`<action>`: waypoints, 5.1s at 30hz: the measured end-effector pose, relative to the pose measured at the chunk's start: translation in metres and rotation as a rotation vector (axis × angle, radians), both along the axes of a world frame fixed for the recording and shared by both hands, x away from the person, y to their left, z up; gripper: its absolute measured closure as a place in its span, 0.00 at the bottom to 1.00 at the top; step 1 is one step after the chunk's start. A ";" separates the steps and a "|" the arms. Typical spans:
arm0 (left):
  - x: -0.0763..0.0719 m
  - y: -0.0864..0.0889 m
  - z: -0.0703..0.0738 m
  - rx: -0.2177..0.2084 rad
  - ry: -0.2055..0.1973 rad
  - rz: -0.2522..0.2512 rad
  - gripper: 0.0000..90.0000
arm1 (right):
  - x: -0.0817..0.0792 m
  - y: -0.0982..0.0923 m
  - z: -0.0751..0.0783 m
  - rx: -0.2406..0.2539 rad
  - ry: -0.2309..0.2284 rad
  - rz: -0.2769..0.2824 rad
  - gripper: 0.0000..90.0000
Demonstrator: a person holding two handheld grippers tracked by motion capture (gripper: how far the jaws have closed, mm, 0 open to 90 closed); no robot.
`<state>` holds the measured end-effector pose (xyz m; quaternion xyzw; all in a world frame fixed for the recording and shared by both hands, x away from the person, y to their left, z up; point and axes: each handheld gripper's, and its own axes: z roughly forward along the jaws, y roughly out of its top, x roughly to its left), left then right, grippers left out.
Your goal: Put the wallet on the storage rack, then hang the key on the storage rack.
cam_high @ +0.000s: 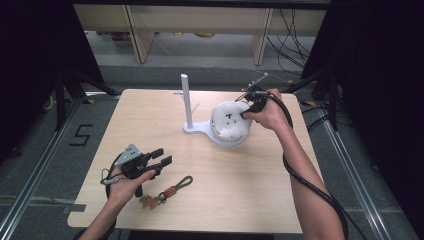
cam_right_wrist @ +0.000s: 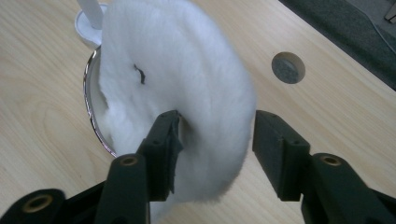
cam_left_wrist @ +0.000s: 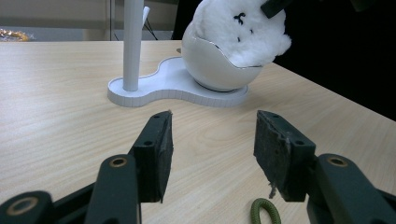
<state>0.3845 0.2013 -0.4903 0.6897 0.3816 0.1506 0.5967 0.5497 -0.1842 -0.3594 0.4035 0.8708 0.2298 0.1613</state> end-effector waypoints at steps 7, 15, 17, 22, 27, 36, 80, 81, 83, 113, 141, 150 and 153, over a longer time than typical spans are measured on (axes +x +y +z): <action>0.000 -0.001 0.000 0.000 -0.001 -0.001 0.50 | -0.005 -0.006 0.006 0.091 -0.018 -0.061 0.47; 0.001 -0.001 -0.001 -0.012 0.005 0.009 0.45 | -0.013 -0.016 0.012 0.171 -0.070 -0.085 0.41; 0.001 0.000 -0.001 -0.013 0.007 0.011 0.44 | -0.014 -0.017 0.013 0.183 -0.075 -0.099 0.41; 0.002 0.003 -0.001 -0.021 0.015 0.019 0.40 | -0.024 -0.027 0.013 0.259 -0.103 -0.153 0.45; 0.002 0.005 -0.001 -0.006 0.024 0.019 0.38 | -0.033 -0.038 0.009 0.308 -0.094 -0.187 0.47; 0.004 0.012 0.003 0.050 0.039 0.022 0.37 | -0.048 -0.057 -0.007 0.344 -0.089 -0.251 0.61; -0.011 0.010 0.029 0.326 0.112 -0.122 0.41 | -0.152 -0.088 -0.116 0.382 -0.038 -0.360 0.71; -0.011 0.010 0.031 0.356 0.120 -0.131 0.41 | -0.152 -0.088 -0.116 0.381 -0.036 -0.361 0.71; -0.010 0.006 0.032 0.373 0.121 -0.156 0.43 | -0.152 -0.088 -0.117 0.379 -0.034 -0.361 0.71; -0.009 -0.029 0.029 0.760 0.392 -0.428 0.54 | -0.150 -0.085 -0.118 0.383 -0.011 -0.339 0.70; 0.002 -0.052 0.013 0.946 0.495 -0.476 0.53 | -0.153 -0.082 -0.116 0.392 0.031 -0.345 0.68; 0.004 -0.057 0.013 0.976 0.501 -0.503 0.55 | -0.153 -0.082 -0.116 0.399 0.036 -0.347 0.68; 0.004 -0.057 0.013 0.948 0.511 -0.489 0.55 | -0.153 -0.082 -0.116 0.399 0.039 -0.347 0.67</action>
